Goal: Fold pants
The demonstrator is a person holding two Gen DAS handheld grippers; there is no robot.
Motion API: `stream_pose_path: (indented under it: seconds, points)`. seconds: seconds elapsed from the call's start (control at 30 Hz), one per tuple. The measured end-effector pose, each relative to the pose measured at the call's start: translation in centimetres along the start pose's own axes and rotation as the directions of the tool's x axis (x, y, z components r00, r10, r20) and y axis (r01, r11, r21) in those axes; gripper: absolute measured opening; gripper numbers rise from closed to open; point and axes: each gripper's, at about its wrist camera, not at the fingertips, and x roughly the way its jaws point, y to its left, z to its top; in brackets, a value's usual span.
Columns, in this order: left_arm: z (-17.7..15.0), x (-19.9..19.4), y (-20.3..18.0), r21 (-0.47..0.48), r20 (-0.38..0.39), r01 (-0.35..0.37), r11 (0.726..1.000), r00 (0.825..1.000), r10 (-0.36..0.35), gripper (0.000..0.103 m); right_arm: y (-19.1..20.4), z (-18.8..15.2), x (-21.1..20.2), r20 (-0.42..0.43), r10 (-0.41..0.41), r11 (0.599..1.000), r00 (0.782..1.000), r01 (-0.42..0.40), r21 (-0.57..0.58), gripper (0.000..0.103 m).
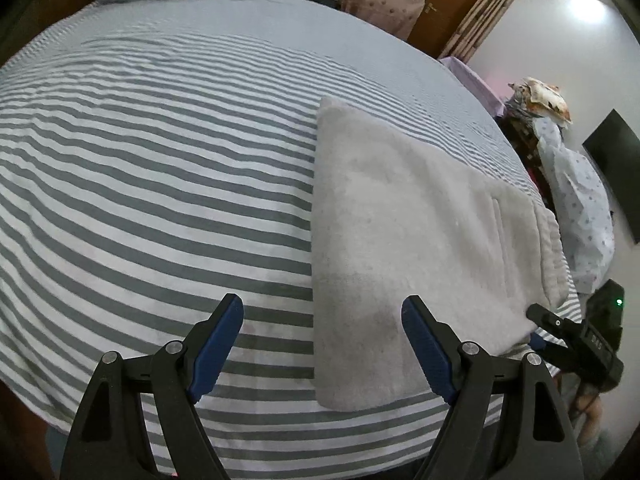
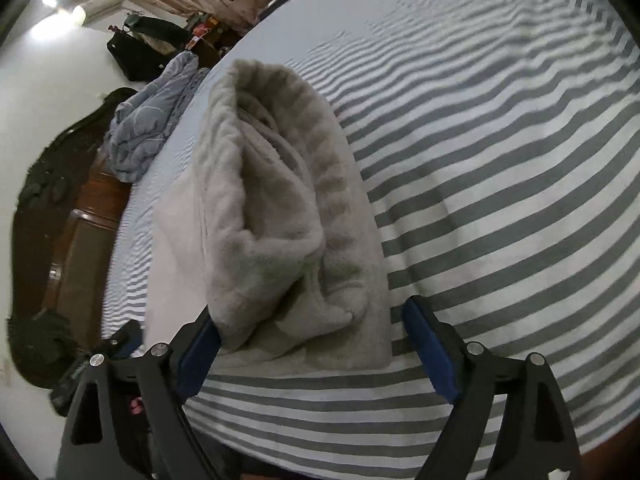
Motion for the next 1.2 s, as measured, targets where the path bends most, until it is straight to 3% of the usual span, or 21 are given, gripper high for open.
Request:
stream_pose_path:
  seconds: [0.23, 0.4, 0.67, 0.8, 0.93, 1.03, 1.2]
  points:
    - [0.7, 2.2, 1.2, -0.099, -0.081, 0.138, 0.985, 0.986, -0.147, 0.082, -0.5, 1.3, 1.1, -0.078, 0.083, 0.996, 0.993, -0.086, -0.037, 0.089]
    - [1.6, 3.5, 1.8, -0.124, -0.082, 0.171, 0.977, 0.980, -0.182, 0.082, -1.1, 2.0, 1.8, -0.129, 0.210, 0.975, 0.969, -0.218, -0.051, 0.086]
    - [3.5, 5.1, 0.9, -0.064, -0.082, 0.188, 0.980, 0.978, -0.193, 0.082, -1.5, 3.1, 3.7, -0.127, 0.312, 0.945, 0.941, -0.321, -0.057, 0.084]
    - [4.3, 6.3, 0.2, -0.064, -0.083, 0.208, 0.976, 0.974, -0.213, 0.081, 0.1, 4.6, 5.3, -0.131, 0.295, 0.948, 0.946, -0.307, -0.080, 0.084]
    - [4.0, 6.7, -1.0, 0.010, -0.074, 0.167, 0.986, 0.983, -0.166, 0.072, 0.4, 5.1, 6.3, -0.141, 0.269, 0.957, 0.953, -0.281, -0.077, 0.081]
    - [4.1, 6.6, -0.9, 0.009, -0.072, 0.175, 0.984, 0.982, -0.174, 0.062, 0.4, 4.9, 6.4, -0.146, 0.245, 0.963, 0.958, -0.258, -0.078, 0.079]
    - [4.5, 6.0, -0.4, -0.028, -0.067, 0.195, 0.980, 0.978, -0.196, 0.041, 0.7, 4.7, 5.8, -0.114, 0.186, 0.981, 0.976, -0.190, -0.030, 0.059]
